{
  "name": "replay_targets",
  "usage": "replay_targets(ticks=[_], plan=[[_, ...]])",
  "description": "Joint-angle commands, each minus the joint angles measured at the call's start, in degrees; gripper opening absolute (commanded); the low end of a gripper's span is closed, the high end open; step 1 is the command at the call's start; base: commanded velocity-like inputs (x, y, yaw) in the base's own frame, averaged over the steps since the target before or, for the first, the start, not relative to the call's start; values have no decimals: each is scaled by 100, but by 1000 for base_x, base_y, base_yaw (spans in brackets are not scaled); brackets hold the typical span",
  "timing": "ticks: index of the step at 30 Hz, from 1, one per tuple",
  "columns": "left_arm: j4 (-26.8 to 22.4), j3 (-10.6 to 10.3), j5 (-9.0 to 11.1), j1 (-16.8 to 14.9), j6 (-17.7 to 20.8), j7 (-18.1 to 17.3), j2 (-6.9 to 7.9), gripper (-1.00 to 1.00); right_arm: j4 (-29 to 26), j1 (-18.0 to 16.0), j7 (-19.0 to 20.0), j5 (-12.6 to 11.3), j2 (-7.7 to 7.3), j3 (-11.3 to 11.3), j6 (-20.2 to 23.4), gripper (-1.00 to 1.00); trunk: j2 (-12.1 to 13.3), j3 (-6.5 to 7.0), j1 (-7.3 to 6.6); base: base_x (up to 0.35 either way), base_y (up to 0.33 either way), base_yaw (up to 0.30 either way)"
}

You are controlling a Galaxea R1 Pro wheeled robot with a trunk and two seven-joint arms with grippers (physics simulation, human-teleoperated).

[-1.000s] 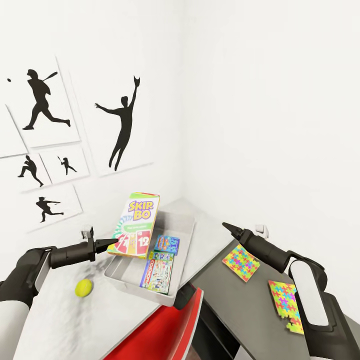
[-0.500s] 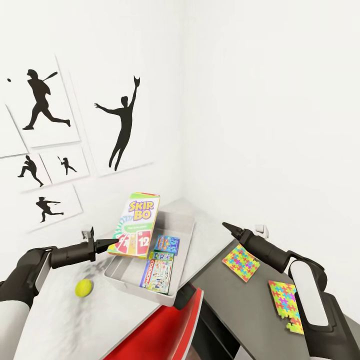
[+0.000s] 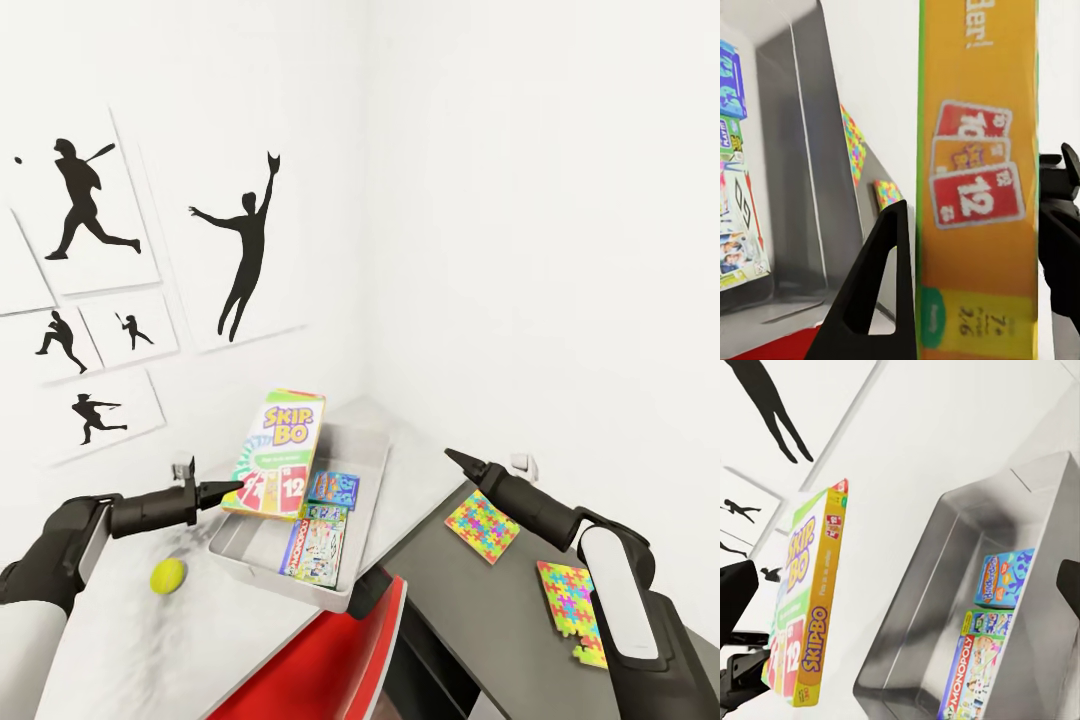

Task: Put all the toys in the child's room - the three board games (two on the bed and one on the table), the two jigsaw puzzles on the table, and the tennis ball on the table - inside the toy box on the table in the child's room.

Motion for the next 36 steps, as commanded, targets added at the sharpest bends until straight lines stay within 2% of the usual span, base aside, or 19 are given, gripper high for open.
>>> replay_targets(ticks=[1, 7, 10, 12, 14, 16, 18, 23, 26, 30, 36], plan=[[2, -2, 12, -5, 61, 49, -34, -100, -3, -5, 38, 29, 1, -10, 28, 100, -13, -13, 4, 0, 0, 0], [7, -11, 13, -16, 70, 446, -169, -100, -49, -7, 38, 29, 1, -5, 28, 100, -13, -13, 4, 0, 0, 0], [18, -15, 17, -257, 97, 841, -331, -100, -62, -7, 38, 29, 1, -6, 35, 100, -13, -13, 4, 0, 0, 0], [174, -20, 12, -528, 105, 1335, -524, -100, -65, -6, 36, 24, 1, 1, 36, 100, -13, -13, 4, 0, 0, 0], [476, -21, 14, -772, 107, 2029, -697, -100, -66, -6, 34, 22, 1, 9, 37, 100, -13, -13, 4, 0, 0, 0], [750, -18, 32, -1047, 100, 2580, -781, -100, -67, -6, 36, 21, -2, 10, 37, 100, -13, -13, 4, 0, 0, 0], [895, -17, 34, -1228, 98, 2886, -816, -100, -67, -6, 37, 20, -9, 4, 42, 100, -13, -13, 4, 0, 0, 0], [1102, -25, 2, -1345, 72, 3199, -848, -100, -67, -5, 38, 20, -16, -1, 45, 100, -13, -13, 4, 0, 0, 0], [1242, -26, -1, -1355, 14, 3581, -858, -100, -67, -6, 38, 20, -16, -2, 46, 100, -13, -13, 4, 0, 0, 0], [1310, -47, -1, -1358, -65, 4025, -999, -100, -67, -5, 38, 20, -16, -2, 46, 100, -13, -13, 4, 0, 0, 0], [1685, -311, -1, -1359, -319, 4144, -1049, -100, -67, -6, 38, 21, -16, -2, 46, 100, -13, -13, 4, 0, 0, 0]])
